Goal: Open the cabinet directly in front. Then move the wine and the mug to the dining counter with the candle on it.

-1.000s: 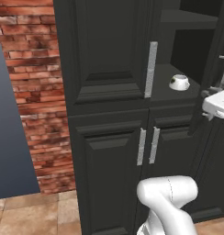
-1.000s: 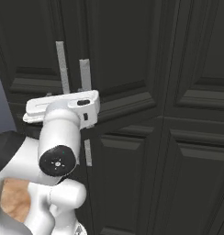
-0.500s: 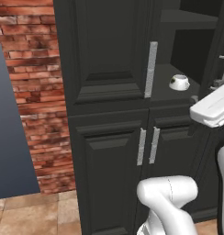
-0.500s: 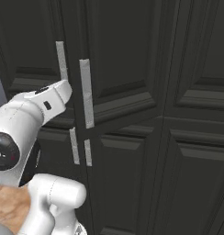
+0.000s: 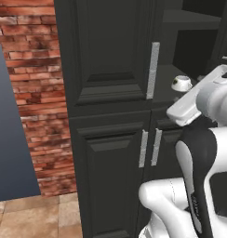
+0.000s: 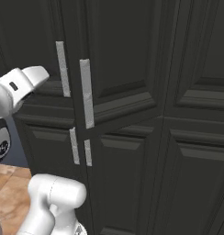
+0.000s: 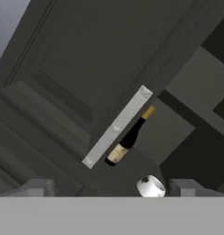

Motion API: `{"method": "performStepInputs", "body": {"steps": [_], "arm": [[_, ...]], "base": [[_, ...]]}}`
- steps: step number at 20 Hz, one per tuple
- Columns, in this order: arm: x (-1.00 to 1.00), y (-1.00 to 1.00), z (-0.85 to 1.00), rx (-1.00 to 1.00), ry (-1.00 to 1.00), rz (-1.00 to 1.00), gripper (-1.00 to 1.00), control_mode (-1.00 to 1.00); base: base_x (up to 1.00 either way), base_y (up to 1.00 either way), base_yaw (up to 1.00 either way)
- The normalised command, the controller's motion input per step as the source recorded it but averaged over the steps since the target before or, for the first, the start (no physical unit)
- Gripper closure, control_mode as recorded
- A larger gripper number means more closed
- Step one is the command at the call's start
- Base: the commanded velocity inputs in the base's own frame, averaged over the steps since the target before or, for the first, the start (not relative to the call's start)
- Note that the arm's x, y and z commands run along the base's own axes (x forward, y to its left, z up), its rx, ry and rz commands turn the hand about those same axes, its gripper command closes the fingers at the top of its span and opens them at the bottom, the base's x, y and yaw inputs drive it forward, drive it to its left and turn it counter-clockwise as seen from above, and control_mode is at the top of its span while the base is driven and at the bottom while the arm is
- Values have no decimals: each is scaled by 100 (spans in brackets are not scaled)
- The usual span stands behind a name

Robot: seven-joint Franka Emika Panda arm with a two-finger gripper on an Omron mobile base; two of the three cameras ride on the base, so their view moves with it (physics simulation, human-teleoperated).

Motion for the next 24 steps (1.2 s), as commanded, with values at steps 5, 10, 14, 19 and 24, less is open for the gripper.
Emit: {"method": "performStepInputs", "body": {"steps": [5, 10, 14, 19, 24], "arm": [[29, 10, -4, -26, 11, -15, -100, -100], [23, 0, -3, -25, 19, -14, -100, -100], [11, 0, -5, -24, 18, -13, -100, -100], [14, -4, -8, -19, 9, -9, -100, -100], [19, -17, -13, -13, 8, -5, -100, -100]], "base": [[0, 0, 0], [0, 0, 0], [0, 0, 0], [0, 0, 0], [0, 0, 0]]}}
